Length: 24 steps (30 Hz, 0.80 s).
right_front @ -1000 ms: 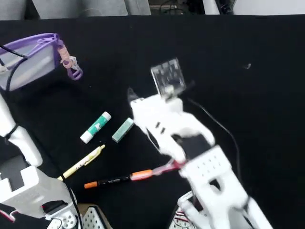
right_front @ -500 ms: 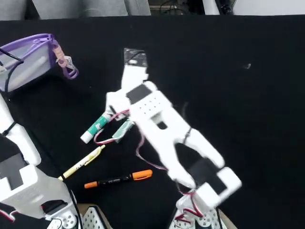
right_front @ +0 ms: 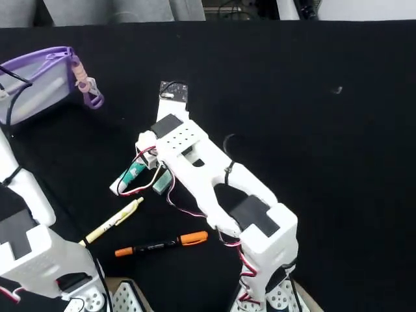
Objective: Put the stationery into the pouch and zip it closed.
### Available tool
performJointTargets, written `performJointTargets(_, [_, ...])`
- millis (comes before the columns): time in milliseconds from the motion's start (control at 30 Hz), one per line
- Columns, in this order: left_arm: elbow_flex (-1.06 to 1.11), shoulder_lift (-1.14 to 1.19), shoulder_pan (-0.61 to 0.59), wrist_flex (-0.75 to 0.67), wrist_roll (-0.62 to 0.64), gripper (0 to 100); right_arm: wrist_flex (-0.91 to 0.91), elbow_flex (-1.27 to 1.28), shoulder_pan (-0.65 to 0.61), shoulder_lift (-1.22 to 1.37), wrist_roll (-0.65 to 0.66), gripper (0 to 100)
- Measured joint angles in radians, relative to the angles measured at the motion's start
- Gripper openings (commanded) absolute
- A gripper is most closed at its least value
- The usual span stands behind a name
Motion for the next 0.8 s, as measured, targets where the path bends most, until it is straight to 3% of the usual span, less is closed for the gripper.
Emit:
performJointTargets(367, [0.000,0.000,0.015,0.000,0.000,3,0.000,-0.037,0.000,0.115,0.000,26.7])
performJointTargets(567, [0.000,0.000,0.015,0.000,0.000,3,0.049,-0.104,0.000,0.161,0.000,1.8])
performJointTargets(800, [0.000,0.000,0.015,0.000,0.000,3,0.063,-0.133,0.000,0.161,0.014,2.1])
